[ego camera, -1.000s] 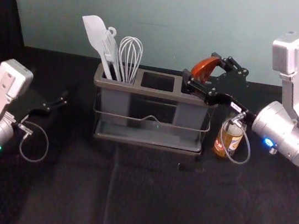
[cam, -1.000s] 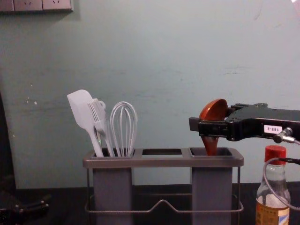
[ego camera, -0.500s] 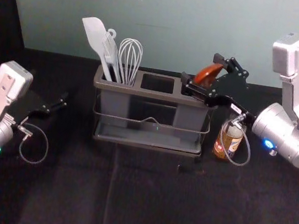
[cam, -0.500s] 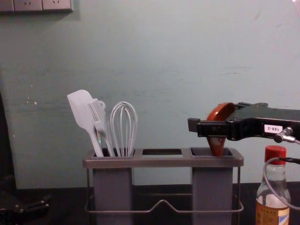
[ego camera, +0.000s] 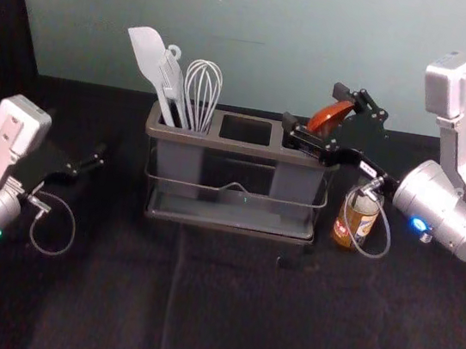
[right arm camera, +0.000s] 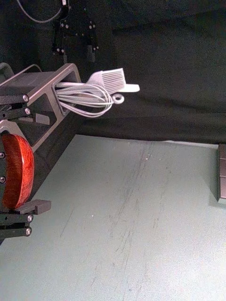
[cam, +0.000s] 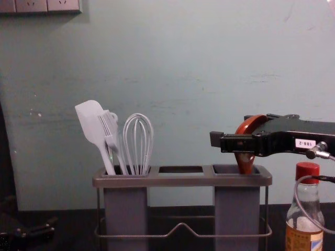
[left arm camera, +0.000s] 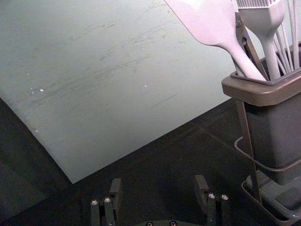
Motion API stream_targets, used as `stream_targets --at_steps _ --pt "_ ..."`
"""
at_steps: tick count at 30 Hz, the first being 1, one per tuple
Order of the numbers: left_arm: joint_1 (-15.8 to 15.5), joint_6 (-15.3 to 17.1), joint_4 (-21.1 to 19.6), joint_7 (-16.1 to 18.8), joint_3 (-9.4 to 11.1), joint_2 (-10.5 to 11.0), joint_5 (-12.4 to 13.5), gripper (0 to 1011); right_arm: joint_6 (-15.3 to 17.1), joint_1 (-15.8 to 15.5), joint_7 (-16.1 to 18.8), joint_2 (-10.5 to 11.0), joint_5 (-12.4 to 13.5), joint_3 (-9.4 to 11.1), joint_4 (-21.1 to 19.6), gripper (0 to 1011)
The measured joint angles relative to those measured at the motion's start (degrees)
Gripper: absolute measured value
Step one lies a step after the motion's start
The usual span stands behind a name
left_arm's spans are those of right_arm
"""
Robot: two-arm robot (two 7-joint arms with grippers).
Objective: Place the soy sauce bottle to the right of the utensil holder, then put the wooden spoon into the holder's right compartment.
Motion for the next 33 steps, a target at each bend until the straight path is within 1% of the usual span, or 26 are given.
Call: stream_targets --at_steps 4,8,18,21,24,27,30,32,33 --pt "0.0 0.0 0.0 0.0 0.0 0.0 0.0 1005 -0.1 -0.1 0.0 0.0 0.0 0.1 -0.2 1004" --pt "0.0 0.0 0.0 0.0 0.0 0.0 0.0 1005 -0.6 -1.1 -0.8 0.3 0.3 0.8 -1.8 1004" --pt "0.0 0.0 0.0 0.0 0.0 0.0 0.0 1005 -1.8 -4.0 -3.0 0.9 1.1 3.6 -6.8 1004" --pt "0.0 0.0 0.0 0.0 0.0 0.0 0.0 1005 -2.0 -5.3 -3.9 1.1 1.6 5.0 -8.9 1004" --pt "0.0 0.0 0.0 0.0 0.0 0.0 0.0 1005 -2.0 -6.2 -4.6 1.2 1.7 5.8 -10.0 1004" --pt "0.0 0.0 0.0 0.0 0.0 0.0 0.0 1005 -2.6 -8.4 -6.4 1.1 1.9 7.7 -12.4 1004" --pt "0.0 0.0 0.0 0.0 0.0 0.0 0.0 1005 -3.0 -9.8 -7.5 1.0 1.7 8.8 -13.8 1004" --pt "0.0 0.0 0.0 0.0 0.0 0.0 0.0 1005 -3.3 -11.5 -8.6 0.8 1.4 10.0 -15.3 1004" --pt "0.0 0.0 0.0 0.0 0.0 0.0 0.0 1005 -3.6 -12.8 -9.3 0.6 1.2 11.0 -16.3 1004"
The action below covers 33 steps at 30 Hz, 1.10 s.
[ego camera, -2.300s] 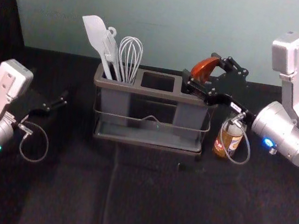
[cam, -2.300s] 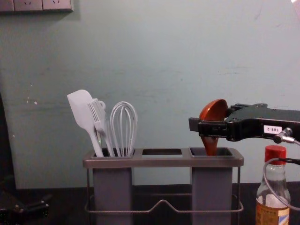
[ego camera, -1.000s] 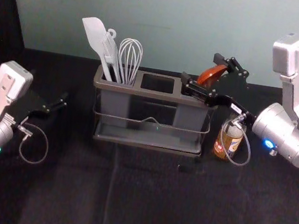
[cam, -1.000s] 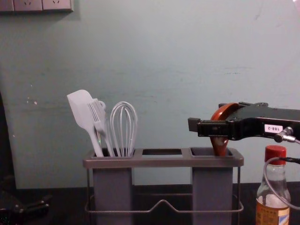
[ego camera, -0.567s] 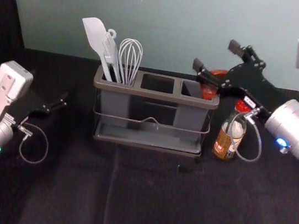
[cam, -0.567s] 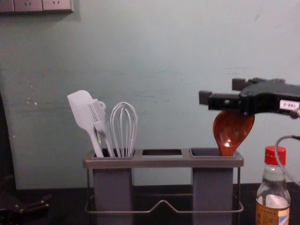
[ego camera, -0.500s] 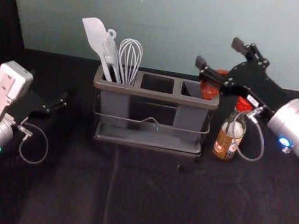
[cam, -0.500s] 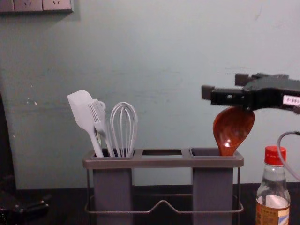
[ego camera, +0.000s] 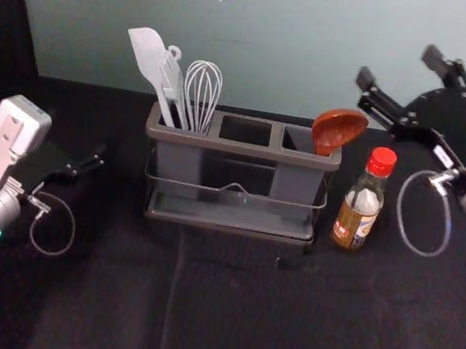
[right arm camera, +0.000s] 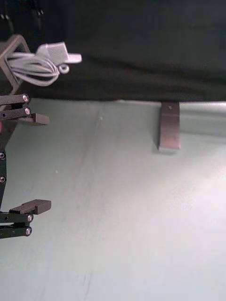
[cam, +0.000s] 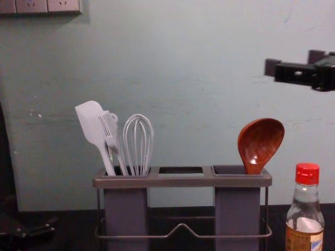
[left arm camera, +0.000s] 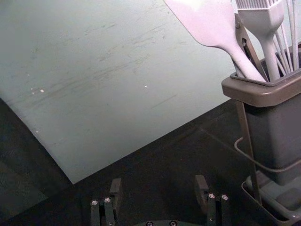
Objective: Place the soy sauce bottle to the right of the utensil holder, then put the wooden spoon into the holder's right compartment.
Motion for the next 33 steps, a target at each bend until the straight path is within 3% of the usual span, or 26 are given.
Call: stream_targets --at_steps 7,16,26,33 --pt "0.0 0.0 0.0 0.0 0.0 0.0 0.0 1005 -2.0 -5.2 -2.9 -1.0 -1.0 4.1 -2.7 1004" --pt "0.0 0.0 0.0 0.0 0.0 0.0 0.0 1005 -4.9 -10.1 -5.4 -2.8 -1.9 8.6 -2.8 1004" --pt "0.0 0.0 0.0 0.0 0.0 0.0 0.0 1005 -7.9 -13.5 -6.6 -5.5 -2.1 12.4 0.9 1004" --pt "0.0 0.0 0.0 0.0 0.0 0.0 0.0 1005 -8.4 -13.6 -6.7 -6.9 -2.3 13.2 4.9 1004"
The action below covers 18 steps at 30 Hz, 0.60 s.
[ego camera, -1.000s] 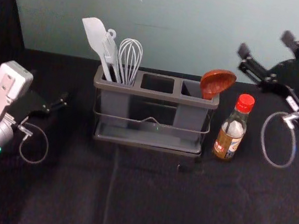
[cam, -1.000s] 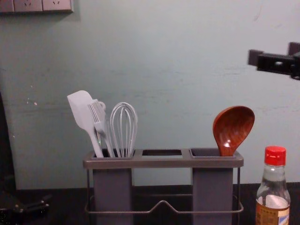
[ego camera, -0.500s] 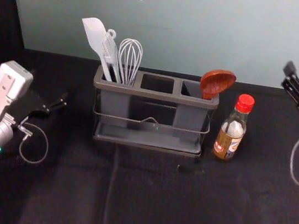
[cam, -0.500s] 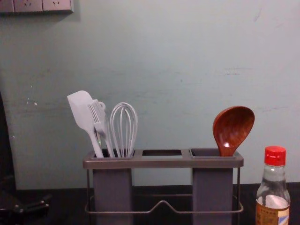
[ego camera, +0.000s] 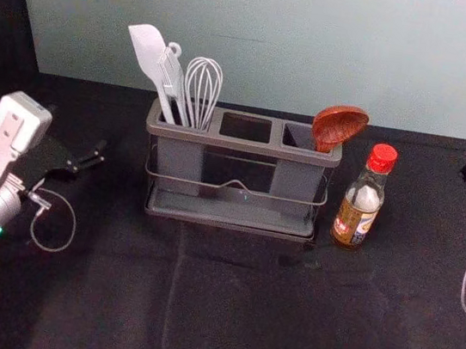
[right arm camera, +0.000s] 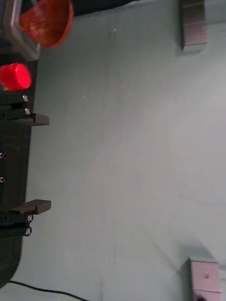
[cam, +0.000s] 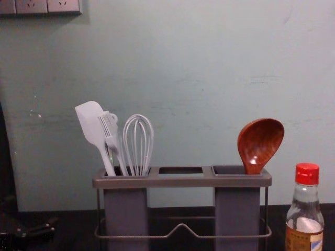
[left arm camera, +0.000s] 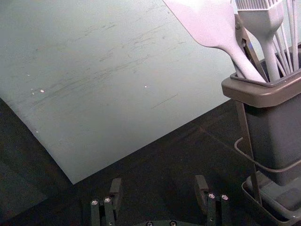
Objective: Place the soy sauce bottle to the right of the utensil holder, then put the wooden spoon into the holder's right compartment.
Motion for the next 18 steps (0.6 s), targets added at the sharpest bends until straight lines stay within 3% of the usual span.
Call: stream_targets --at_steps 18 --pt "0.0 0.0 0.0 0.0 0.0 0.0 0.0 1005 -1.2 2.5 0.7 -3.3 -4.5 -1.3 8.9 1004"
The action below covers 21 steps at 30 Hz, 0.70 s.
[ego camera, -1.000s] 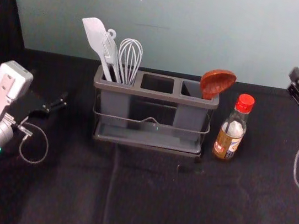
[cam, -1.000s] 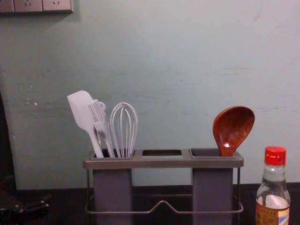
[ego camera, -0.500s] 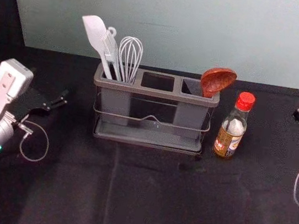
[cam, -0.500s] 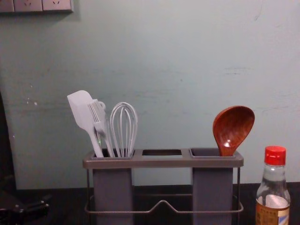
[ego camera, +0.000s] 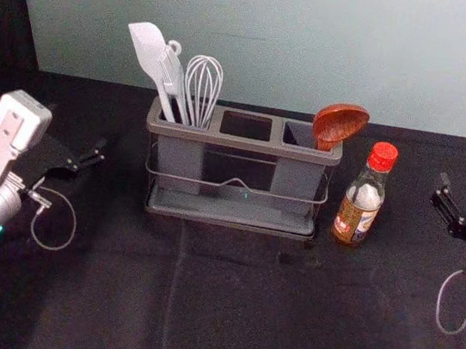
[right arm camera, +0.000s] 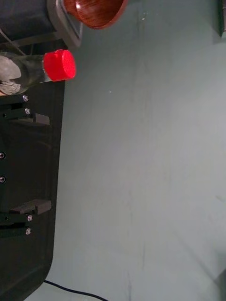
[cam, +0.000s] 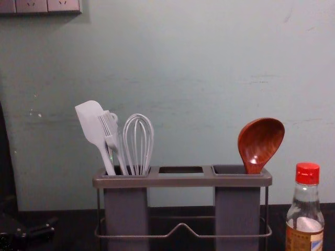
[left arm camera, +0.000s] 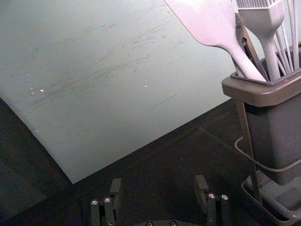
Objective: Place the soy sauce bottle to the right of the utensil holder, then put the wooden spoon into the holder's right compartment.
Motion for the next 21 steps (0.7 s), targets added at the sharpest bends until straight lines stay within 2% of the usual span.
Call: stream_targets --at_steps 21 --pt "0.0 0.0 0.0 0.0 0.0 0.0 0.0 1005 0.7 1.2 1.0 -1.7 -2.9 -0.1 3.9 1004"
